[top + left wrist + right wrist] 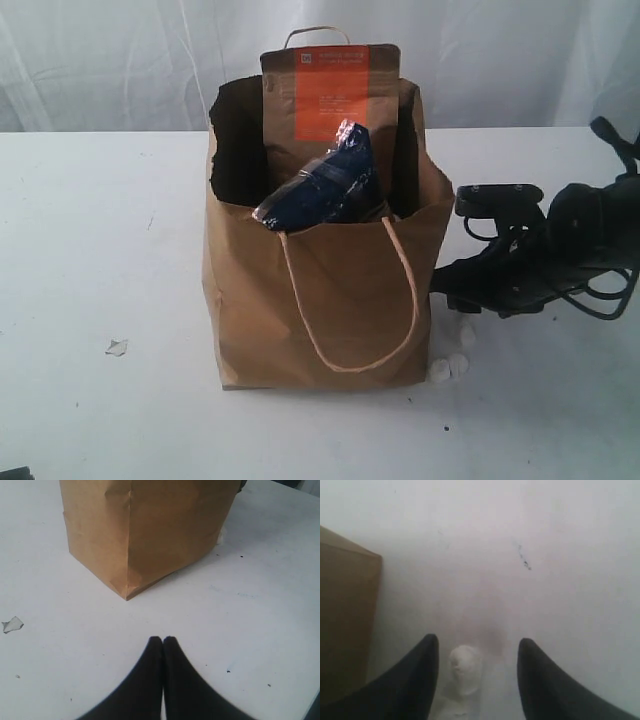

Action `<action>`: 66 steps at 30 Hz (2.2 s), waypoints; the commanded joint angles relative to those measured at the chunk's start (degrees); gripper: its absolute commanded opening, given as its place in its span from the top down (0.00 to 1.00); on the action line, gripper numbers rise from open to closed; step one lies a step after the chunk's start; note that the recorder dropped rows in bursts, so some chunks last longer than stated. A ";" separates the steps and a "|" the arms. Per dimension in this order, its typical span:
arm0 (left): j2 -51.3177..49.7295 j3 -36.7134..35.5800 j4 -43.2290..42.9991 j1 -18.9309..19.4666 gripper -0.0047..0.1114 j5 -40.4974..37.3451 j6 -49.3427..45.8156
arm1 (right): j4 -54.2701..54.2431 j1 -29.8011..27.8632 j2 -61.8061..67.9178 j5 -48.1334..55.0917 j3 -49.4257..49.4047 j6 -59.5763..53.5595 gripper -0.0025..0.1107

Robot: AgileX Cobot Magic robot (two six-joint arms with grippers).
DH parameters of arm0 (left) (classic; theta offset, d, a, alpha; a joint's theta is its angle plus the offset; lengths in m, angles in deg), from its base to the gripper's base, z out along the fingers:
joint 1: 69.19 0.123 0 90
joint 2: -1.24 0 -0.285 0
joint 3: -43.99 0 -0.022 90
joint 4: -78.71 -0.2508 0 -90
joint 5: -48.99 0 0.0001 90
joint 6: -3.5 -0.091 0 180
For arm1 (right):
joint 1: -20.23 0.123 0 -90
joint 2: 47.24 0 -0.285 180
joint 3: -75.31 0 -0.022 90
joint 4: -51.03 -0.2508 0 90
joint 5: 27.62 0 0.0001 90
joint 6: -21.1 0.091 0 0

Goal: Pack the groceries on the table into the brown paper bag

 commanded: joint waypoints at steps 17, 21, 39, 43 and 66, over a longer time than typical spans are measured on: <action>0.30 -0.15 0.39 -0.01 0.96 -0.27 0.01 | -0.24 0.42 0.89 -0.02 0.19 -0.43 0.96; 0.30 -0.15 0.39 -0.01 0.96 -0.27 0.01 | -0.24 0.42 -1.75 0.09 0.19 -0.43 0.98; 0.30 -0.15 0.39 -0.01 0.96 -0.27 0.01 | 0.15 -6.08 -18.72 2.63 -7.02 -1.10 0.98; 0.30 -0.15 0.39 -0.01 0.96 -0.27 0.01 | 0.25 -6.94 -26.21 3.85 -7.63 -1.38 0.98; 0.30 -0.15 0.39 -0.01 0.96 -0.27 0.01 | 3.37 3.71 -39.31 26.51 16.69 -11.43 0.98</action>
